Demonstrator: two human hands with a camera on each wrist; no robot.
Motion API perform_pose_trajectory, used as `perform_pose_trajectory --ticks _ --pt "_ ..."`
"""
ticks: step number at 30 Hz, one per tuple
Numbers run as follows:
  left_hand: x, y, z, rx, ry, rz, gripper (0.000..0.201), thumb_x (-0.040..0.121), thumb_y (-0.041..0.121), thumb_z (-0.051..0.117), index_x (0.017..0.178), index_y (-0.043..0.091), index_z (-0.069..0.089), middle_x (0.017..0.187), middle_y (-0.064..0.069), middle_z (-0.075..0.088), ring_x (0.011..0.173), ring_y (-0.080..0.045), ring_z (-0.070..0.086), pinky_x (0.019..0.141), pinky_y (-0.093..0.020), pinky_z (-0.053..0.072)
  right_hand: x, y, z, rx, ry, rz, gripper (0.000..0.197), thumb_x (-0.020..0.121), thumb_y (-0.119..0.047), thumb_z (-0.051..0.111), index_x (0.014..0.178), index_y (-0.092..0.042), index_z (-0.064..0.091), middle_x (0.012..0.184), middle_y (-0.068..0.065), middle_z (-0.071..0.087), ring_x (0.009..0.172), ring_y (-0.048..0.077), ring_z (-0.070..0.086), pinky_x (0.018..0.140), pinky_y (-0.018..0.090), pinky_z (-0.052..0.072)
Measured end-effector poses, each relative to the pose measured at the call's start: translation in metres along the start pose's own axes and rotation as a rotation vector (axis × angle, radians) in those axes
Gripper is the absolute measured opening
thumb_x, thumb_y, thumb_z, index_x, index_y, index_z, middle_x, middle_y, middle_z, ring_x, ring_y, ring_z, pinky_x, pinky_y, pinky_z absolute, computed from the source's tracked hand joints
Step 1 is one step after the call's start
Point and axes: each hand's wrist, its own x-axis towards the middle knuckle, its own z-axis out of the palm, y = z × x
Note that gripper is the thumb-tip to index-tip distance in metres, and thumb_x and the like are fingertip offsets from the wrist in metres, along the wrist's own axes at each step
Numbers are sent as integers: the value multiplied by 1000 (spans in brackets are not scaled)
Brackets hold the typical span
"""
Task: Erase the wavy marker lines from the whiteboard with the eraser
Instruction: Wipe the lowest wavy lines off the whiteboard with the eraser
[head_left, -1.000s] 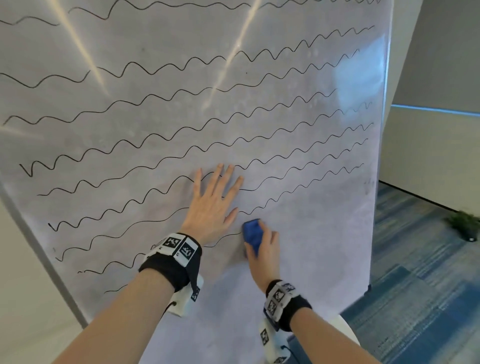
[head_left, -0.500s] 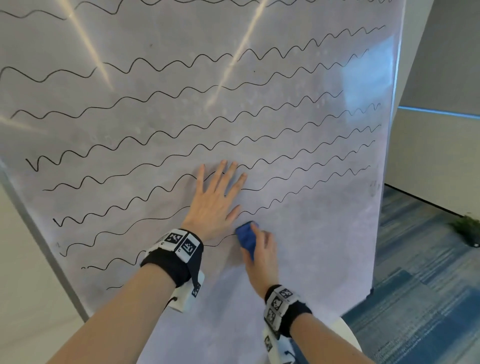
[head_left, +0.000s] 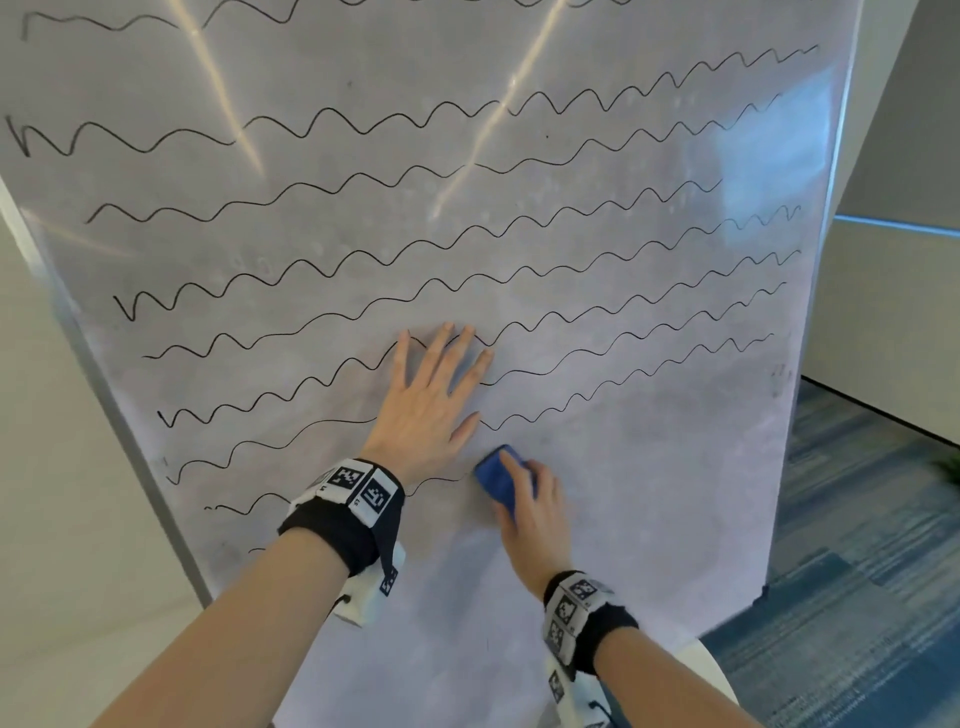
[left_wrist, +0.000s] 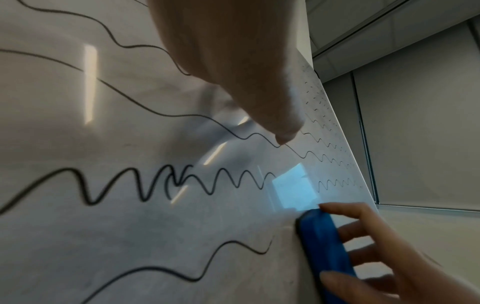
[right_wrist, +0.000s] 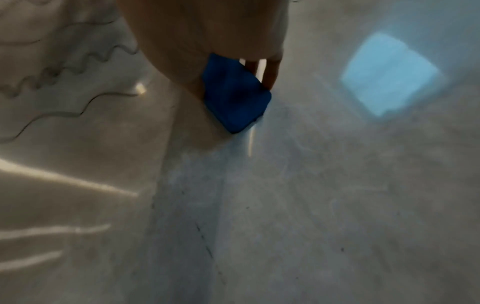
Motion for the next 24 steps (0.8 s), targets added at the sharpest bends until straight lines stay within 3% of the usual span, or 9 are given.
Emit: perform_pose_trajectory --ticks 3,7,11,15,18,24 --pt "-13 -8 -1 15 -15 -22 68 92 48 36 151 16 31 159 -15 20 147 -33 16 113 -62 8 5 12 -3 93 74 193 74 79 -6 66 138 -26 27 116 10 44 98 30 47 86 43 46" --pt "-25 -10 3 3 -11 -24 74 89 44 56 152 15 30 160 -15 19 147 -33 16 113 -62 5 -2 -32 13 39 -6 45 73 74 -5 63 136 -23 31 116 10 47 94 32 48 83 43 46" --pt "-29 -11 -1 -3 -6 -30 74 88 42 59 151 15 32 160 -15 20 147 -33 16 114 -62 6 -9 -38 15 -51 -81 -83 72 72 -7 64 134 -25 34 117 9 49 92 31 49 78 43 47" --pt "-42 -19 -5 8 -15 -48 73 87 40 62 150 14 34 159 -15 21 147 -33 17 113 -64 10 0 -5 0 7 -9 48 78 68 -3 68 134 -24 32 113 11 49 92 33 50 80 45 47" --pt "-52 -20 -2 17 -41 -42 72 89 39 60 151 14 33 160 -15 20 149 -32 13 114 -65 9 1 -11 2 50 37 120 79 68 -3 70 135 -21 32 112 10 46 94 33 49 83 43 46" --pt "-54 -10 1 33 -68 -12 68 91 43 53 150 15 34 159 -14 23 148 -31 14 114 -63 11 -5 -43 13 -107 -157 -174 74 71 -17 66 136 -26 31 115 7 50 93 30 50 77 41 47"
